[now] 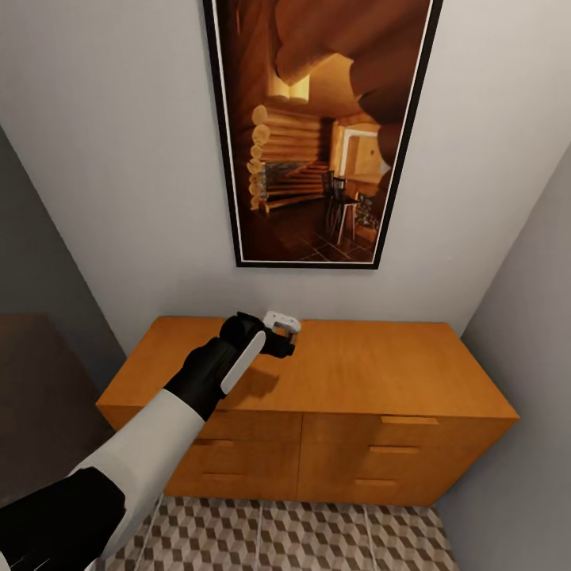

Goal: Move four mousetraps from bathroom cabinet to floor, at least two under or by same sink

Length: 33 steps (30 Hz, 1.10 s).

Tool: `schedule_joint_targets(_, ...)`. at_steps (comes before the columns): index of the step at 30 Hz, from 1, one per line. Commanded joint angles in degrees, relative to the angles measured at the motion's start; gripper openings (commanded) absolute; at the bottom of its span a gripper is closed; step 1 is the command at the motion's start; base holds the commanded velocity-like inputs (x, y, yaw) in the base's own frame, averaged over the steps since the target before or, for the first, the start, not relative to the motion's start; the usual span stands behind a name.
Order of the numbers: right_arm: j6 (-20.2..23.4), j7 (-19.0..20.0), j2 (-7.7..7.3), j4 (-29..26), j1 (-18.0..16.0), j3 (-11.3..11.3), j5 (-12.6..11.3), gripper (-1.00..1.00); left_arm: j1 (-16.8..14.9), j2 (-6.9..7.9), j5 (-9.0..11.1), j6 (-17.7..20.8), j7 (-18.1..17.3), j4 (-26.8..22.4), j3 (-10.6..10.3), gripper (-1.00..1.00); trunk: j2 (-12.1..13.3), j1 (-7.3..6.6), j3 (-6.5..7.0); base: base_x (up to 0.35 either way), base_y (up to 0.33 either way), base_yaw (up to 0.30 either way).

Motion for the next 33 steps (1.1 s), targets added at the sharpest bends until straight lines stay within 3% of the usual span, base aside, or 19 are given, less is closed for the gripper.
schedule_joint_targets(1,-0.2,0.4,0.03,0.1,0.0,0.4,-0.7,-1.00,-0.1,0.00,0.6,0.1,0.6,0.3,0.0,1.00,-0.1,0.03,-0.12,0.000,0.000,0.000)
schedule_joint_targets(10,-0.1,0.4,0.44,0.1,0.0,0.4,-0.7,-1.00,-0.1,-0.29,1.0,0.1,0.8,0.9,0.8,1.00,-0.1,0.03,-0.12,0.000,0.000,0.000)
schedule_joint_targets(21,1.0,0.4,0.45,0.0,0.0,0.4,-0.7,-1.00,-0.1,-0.24,5.9,0.1,0.6,-1.5,0.7,1.00,-0.1,0.03,-0.12,0.000,0.000,0.000)
schedule_joint_targets(33,1.1,0.4,0.37,0.0,0.0,0.4,-0.7,-1.00,-0.1,-0.22,6.8,0.1,0.5,-1.6,0.5,1.00,-0.1,0.03,-0.12,0.000,0.000,0.000)
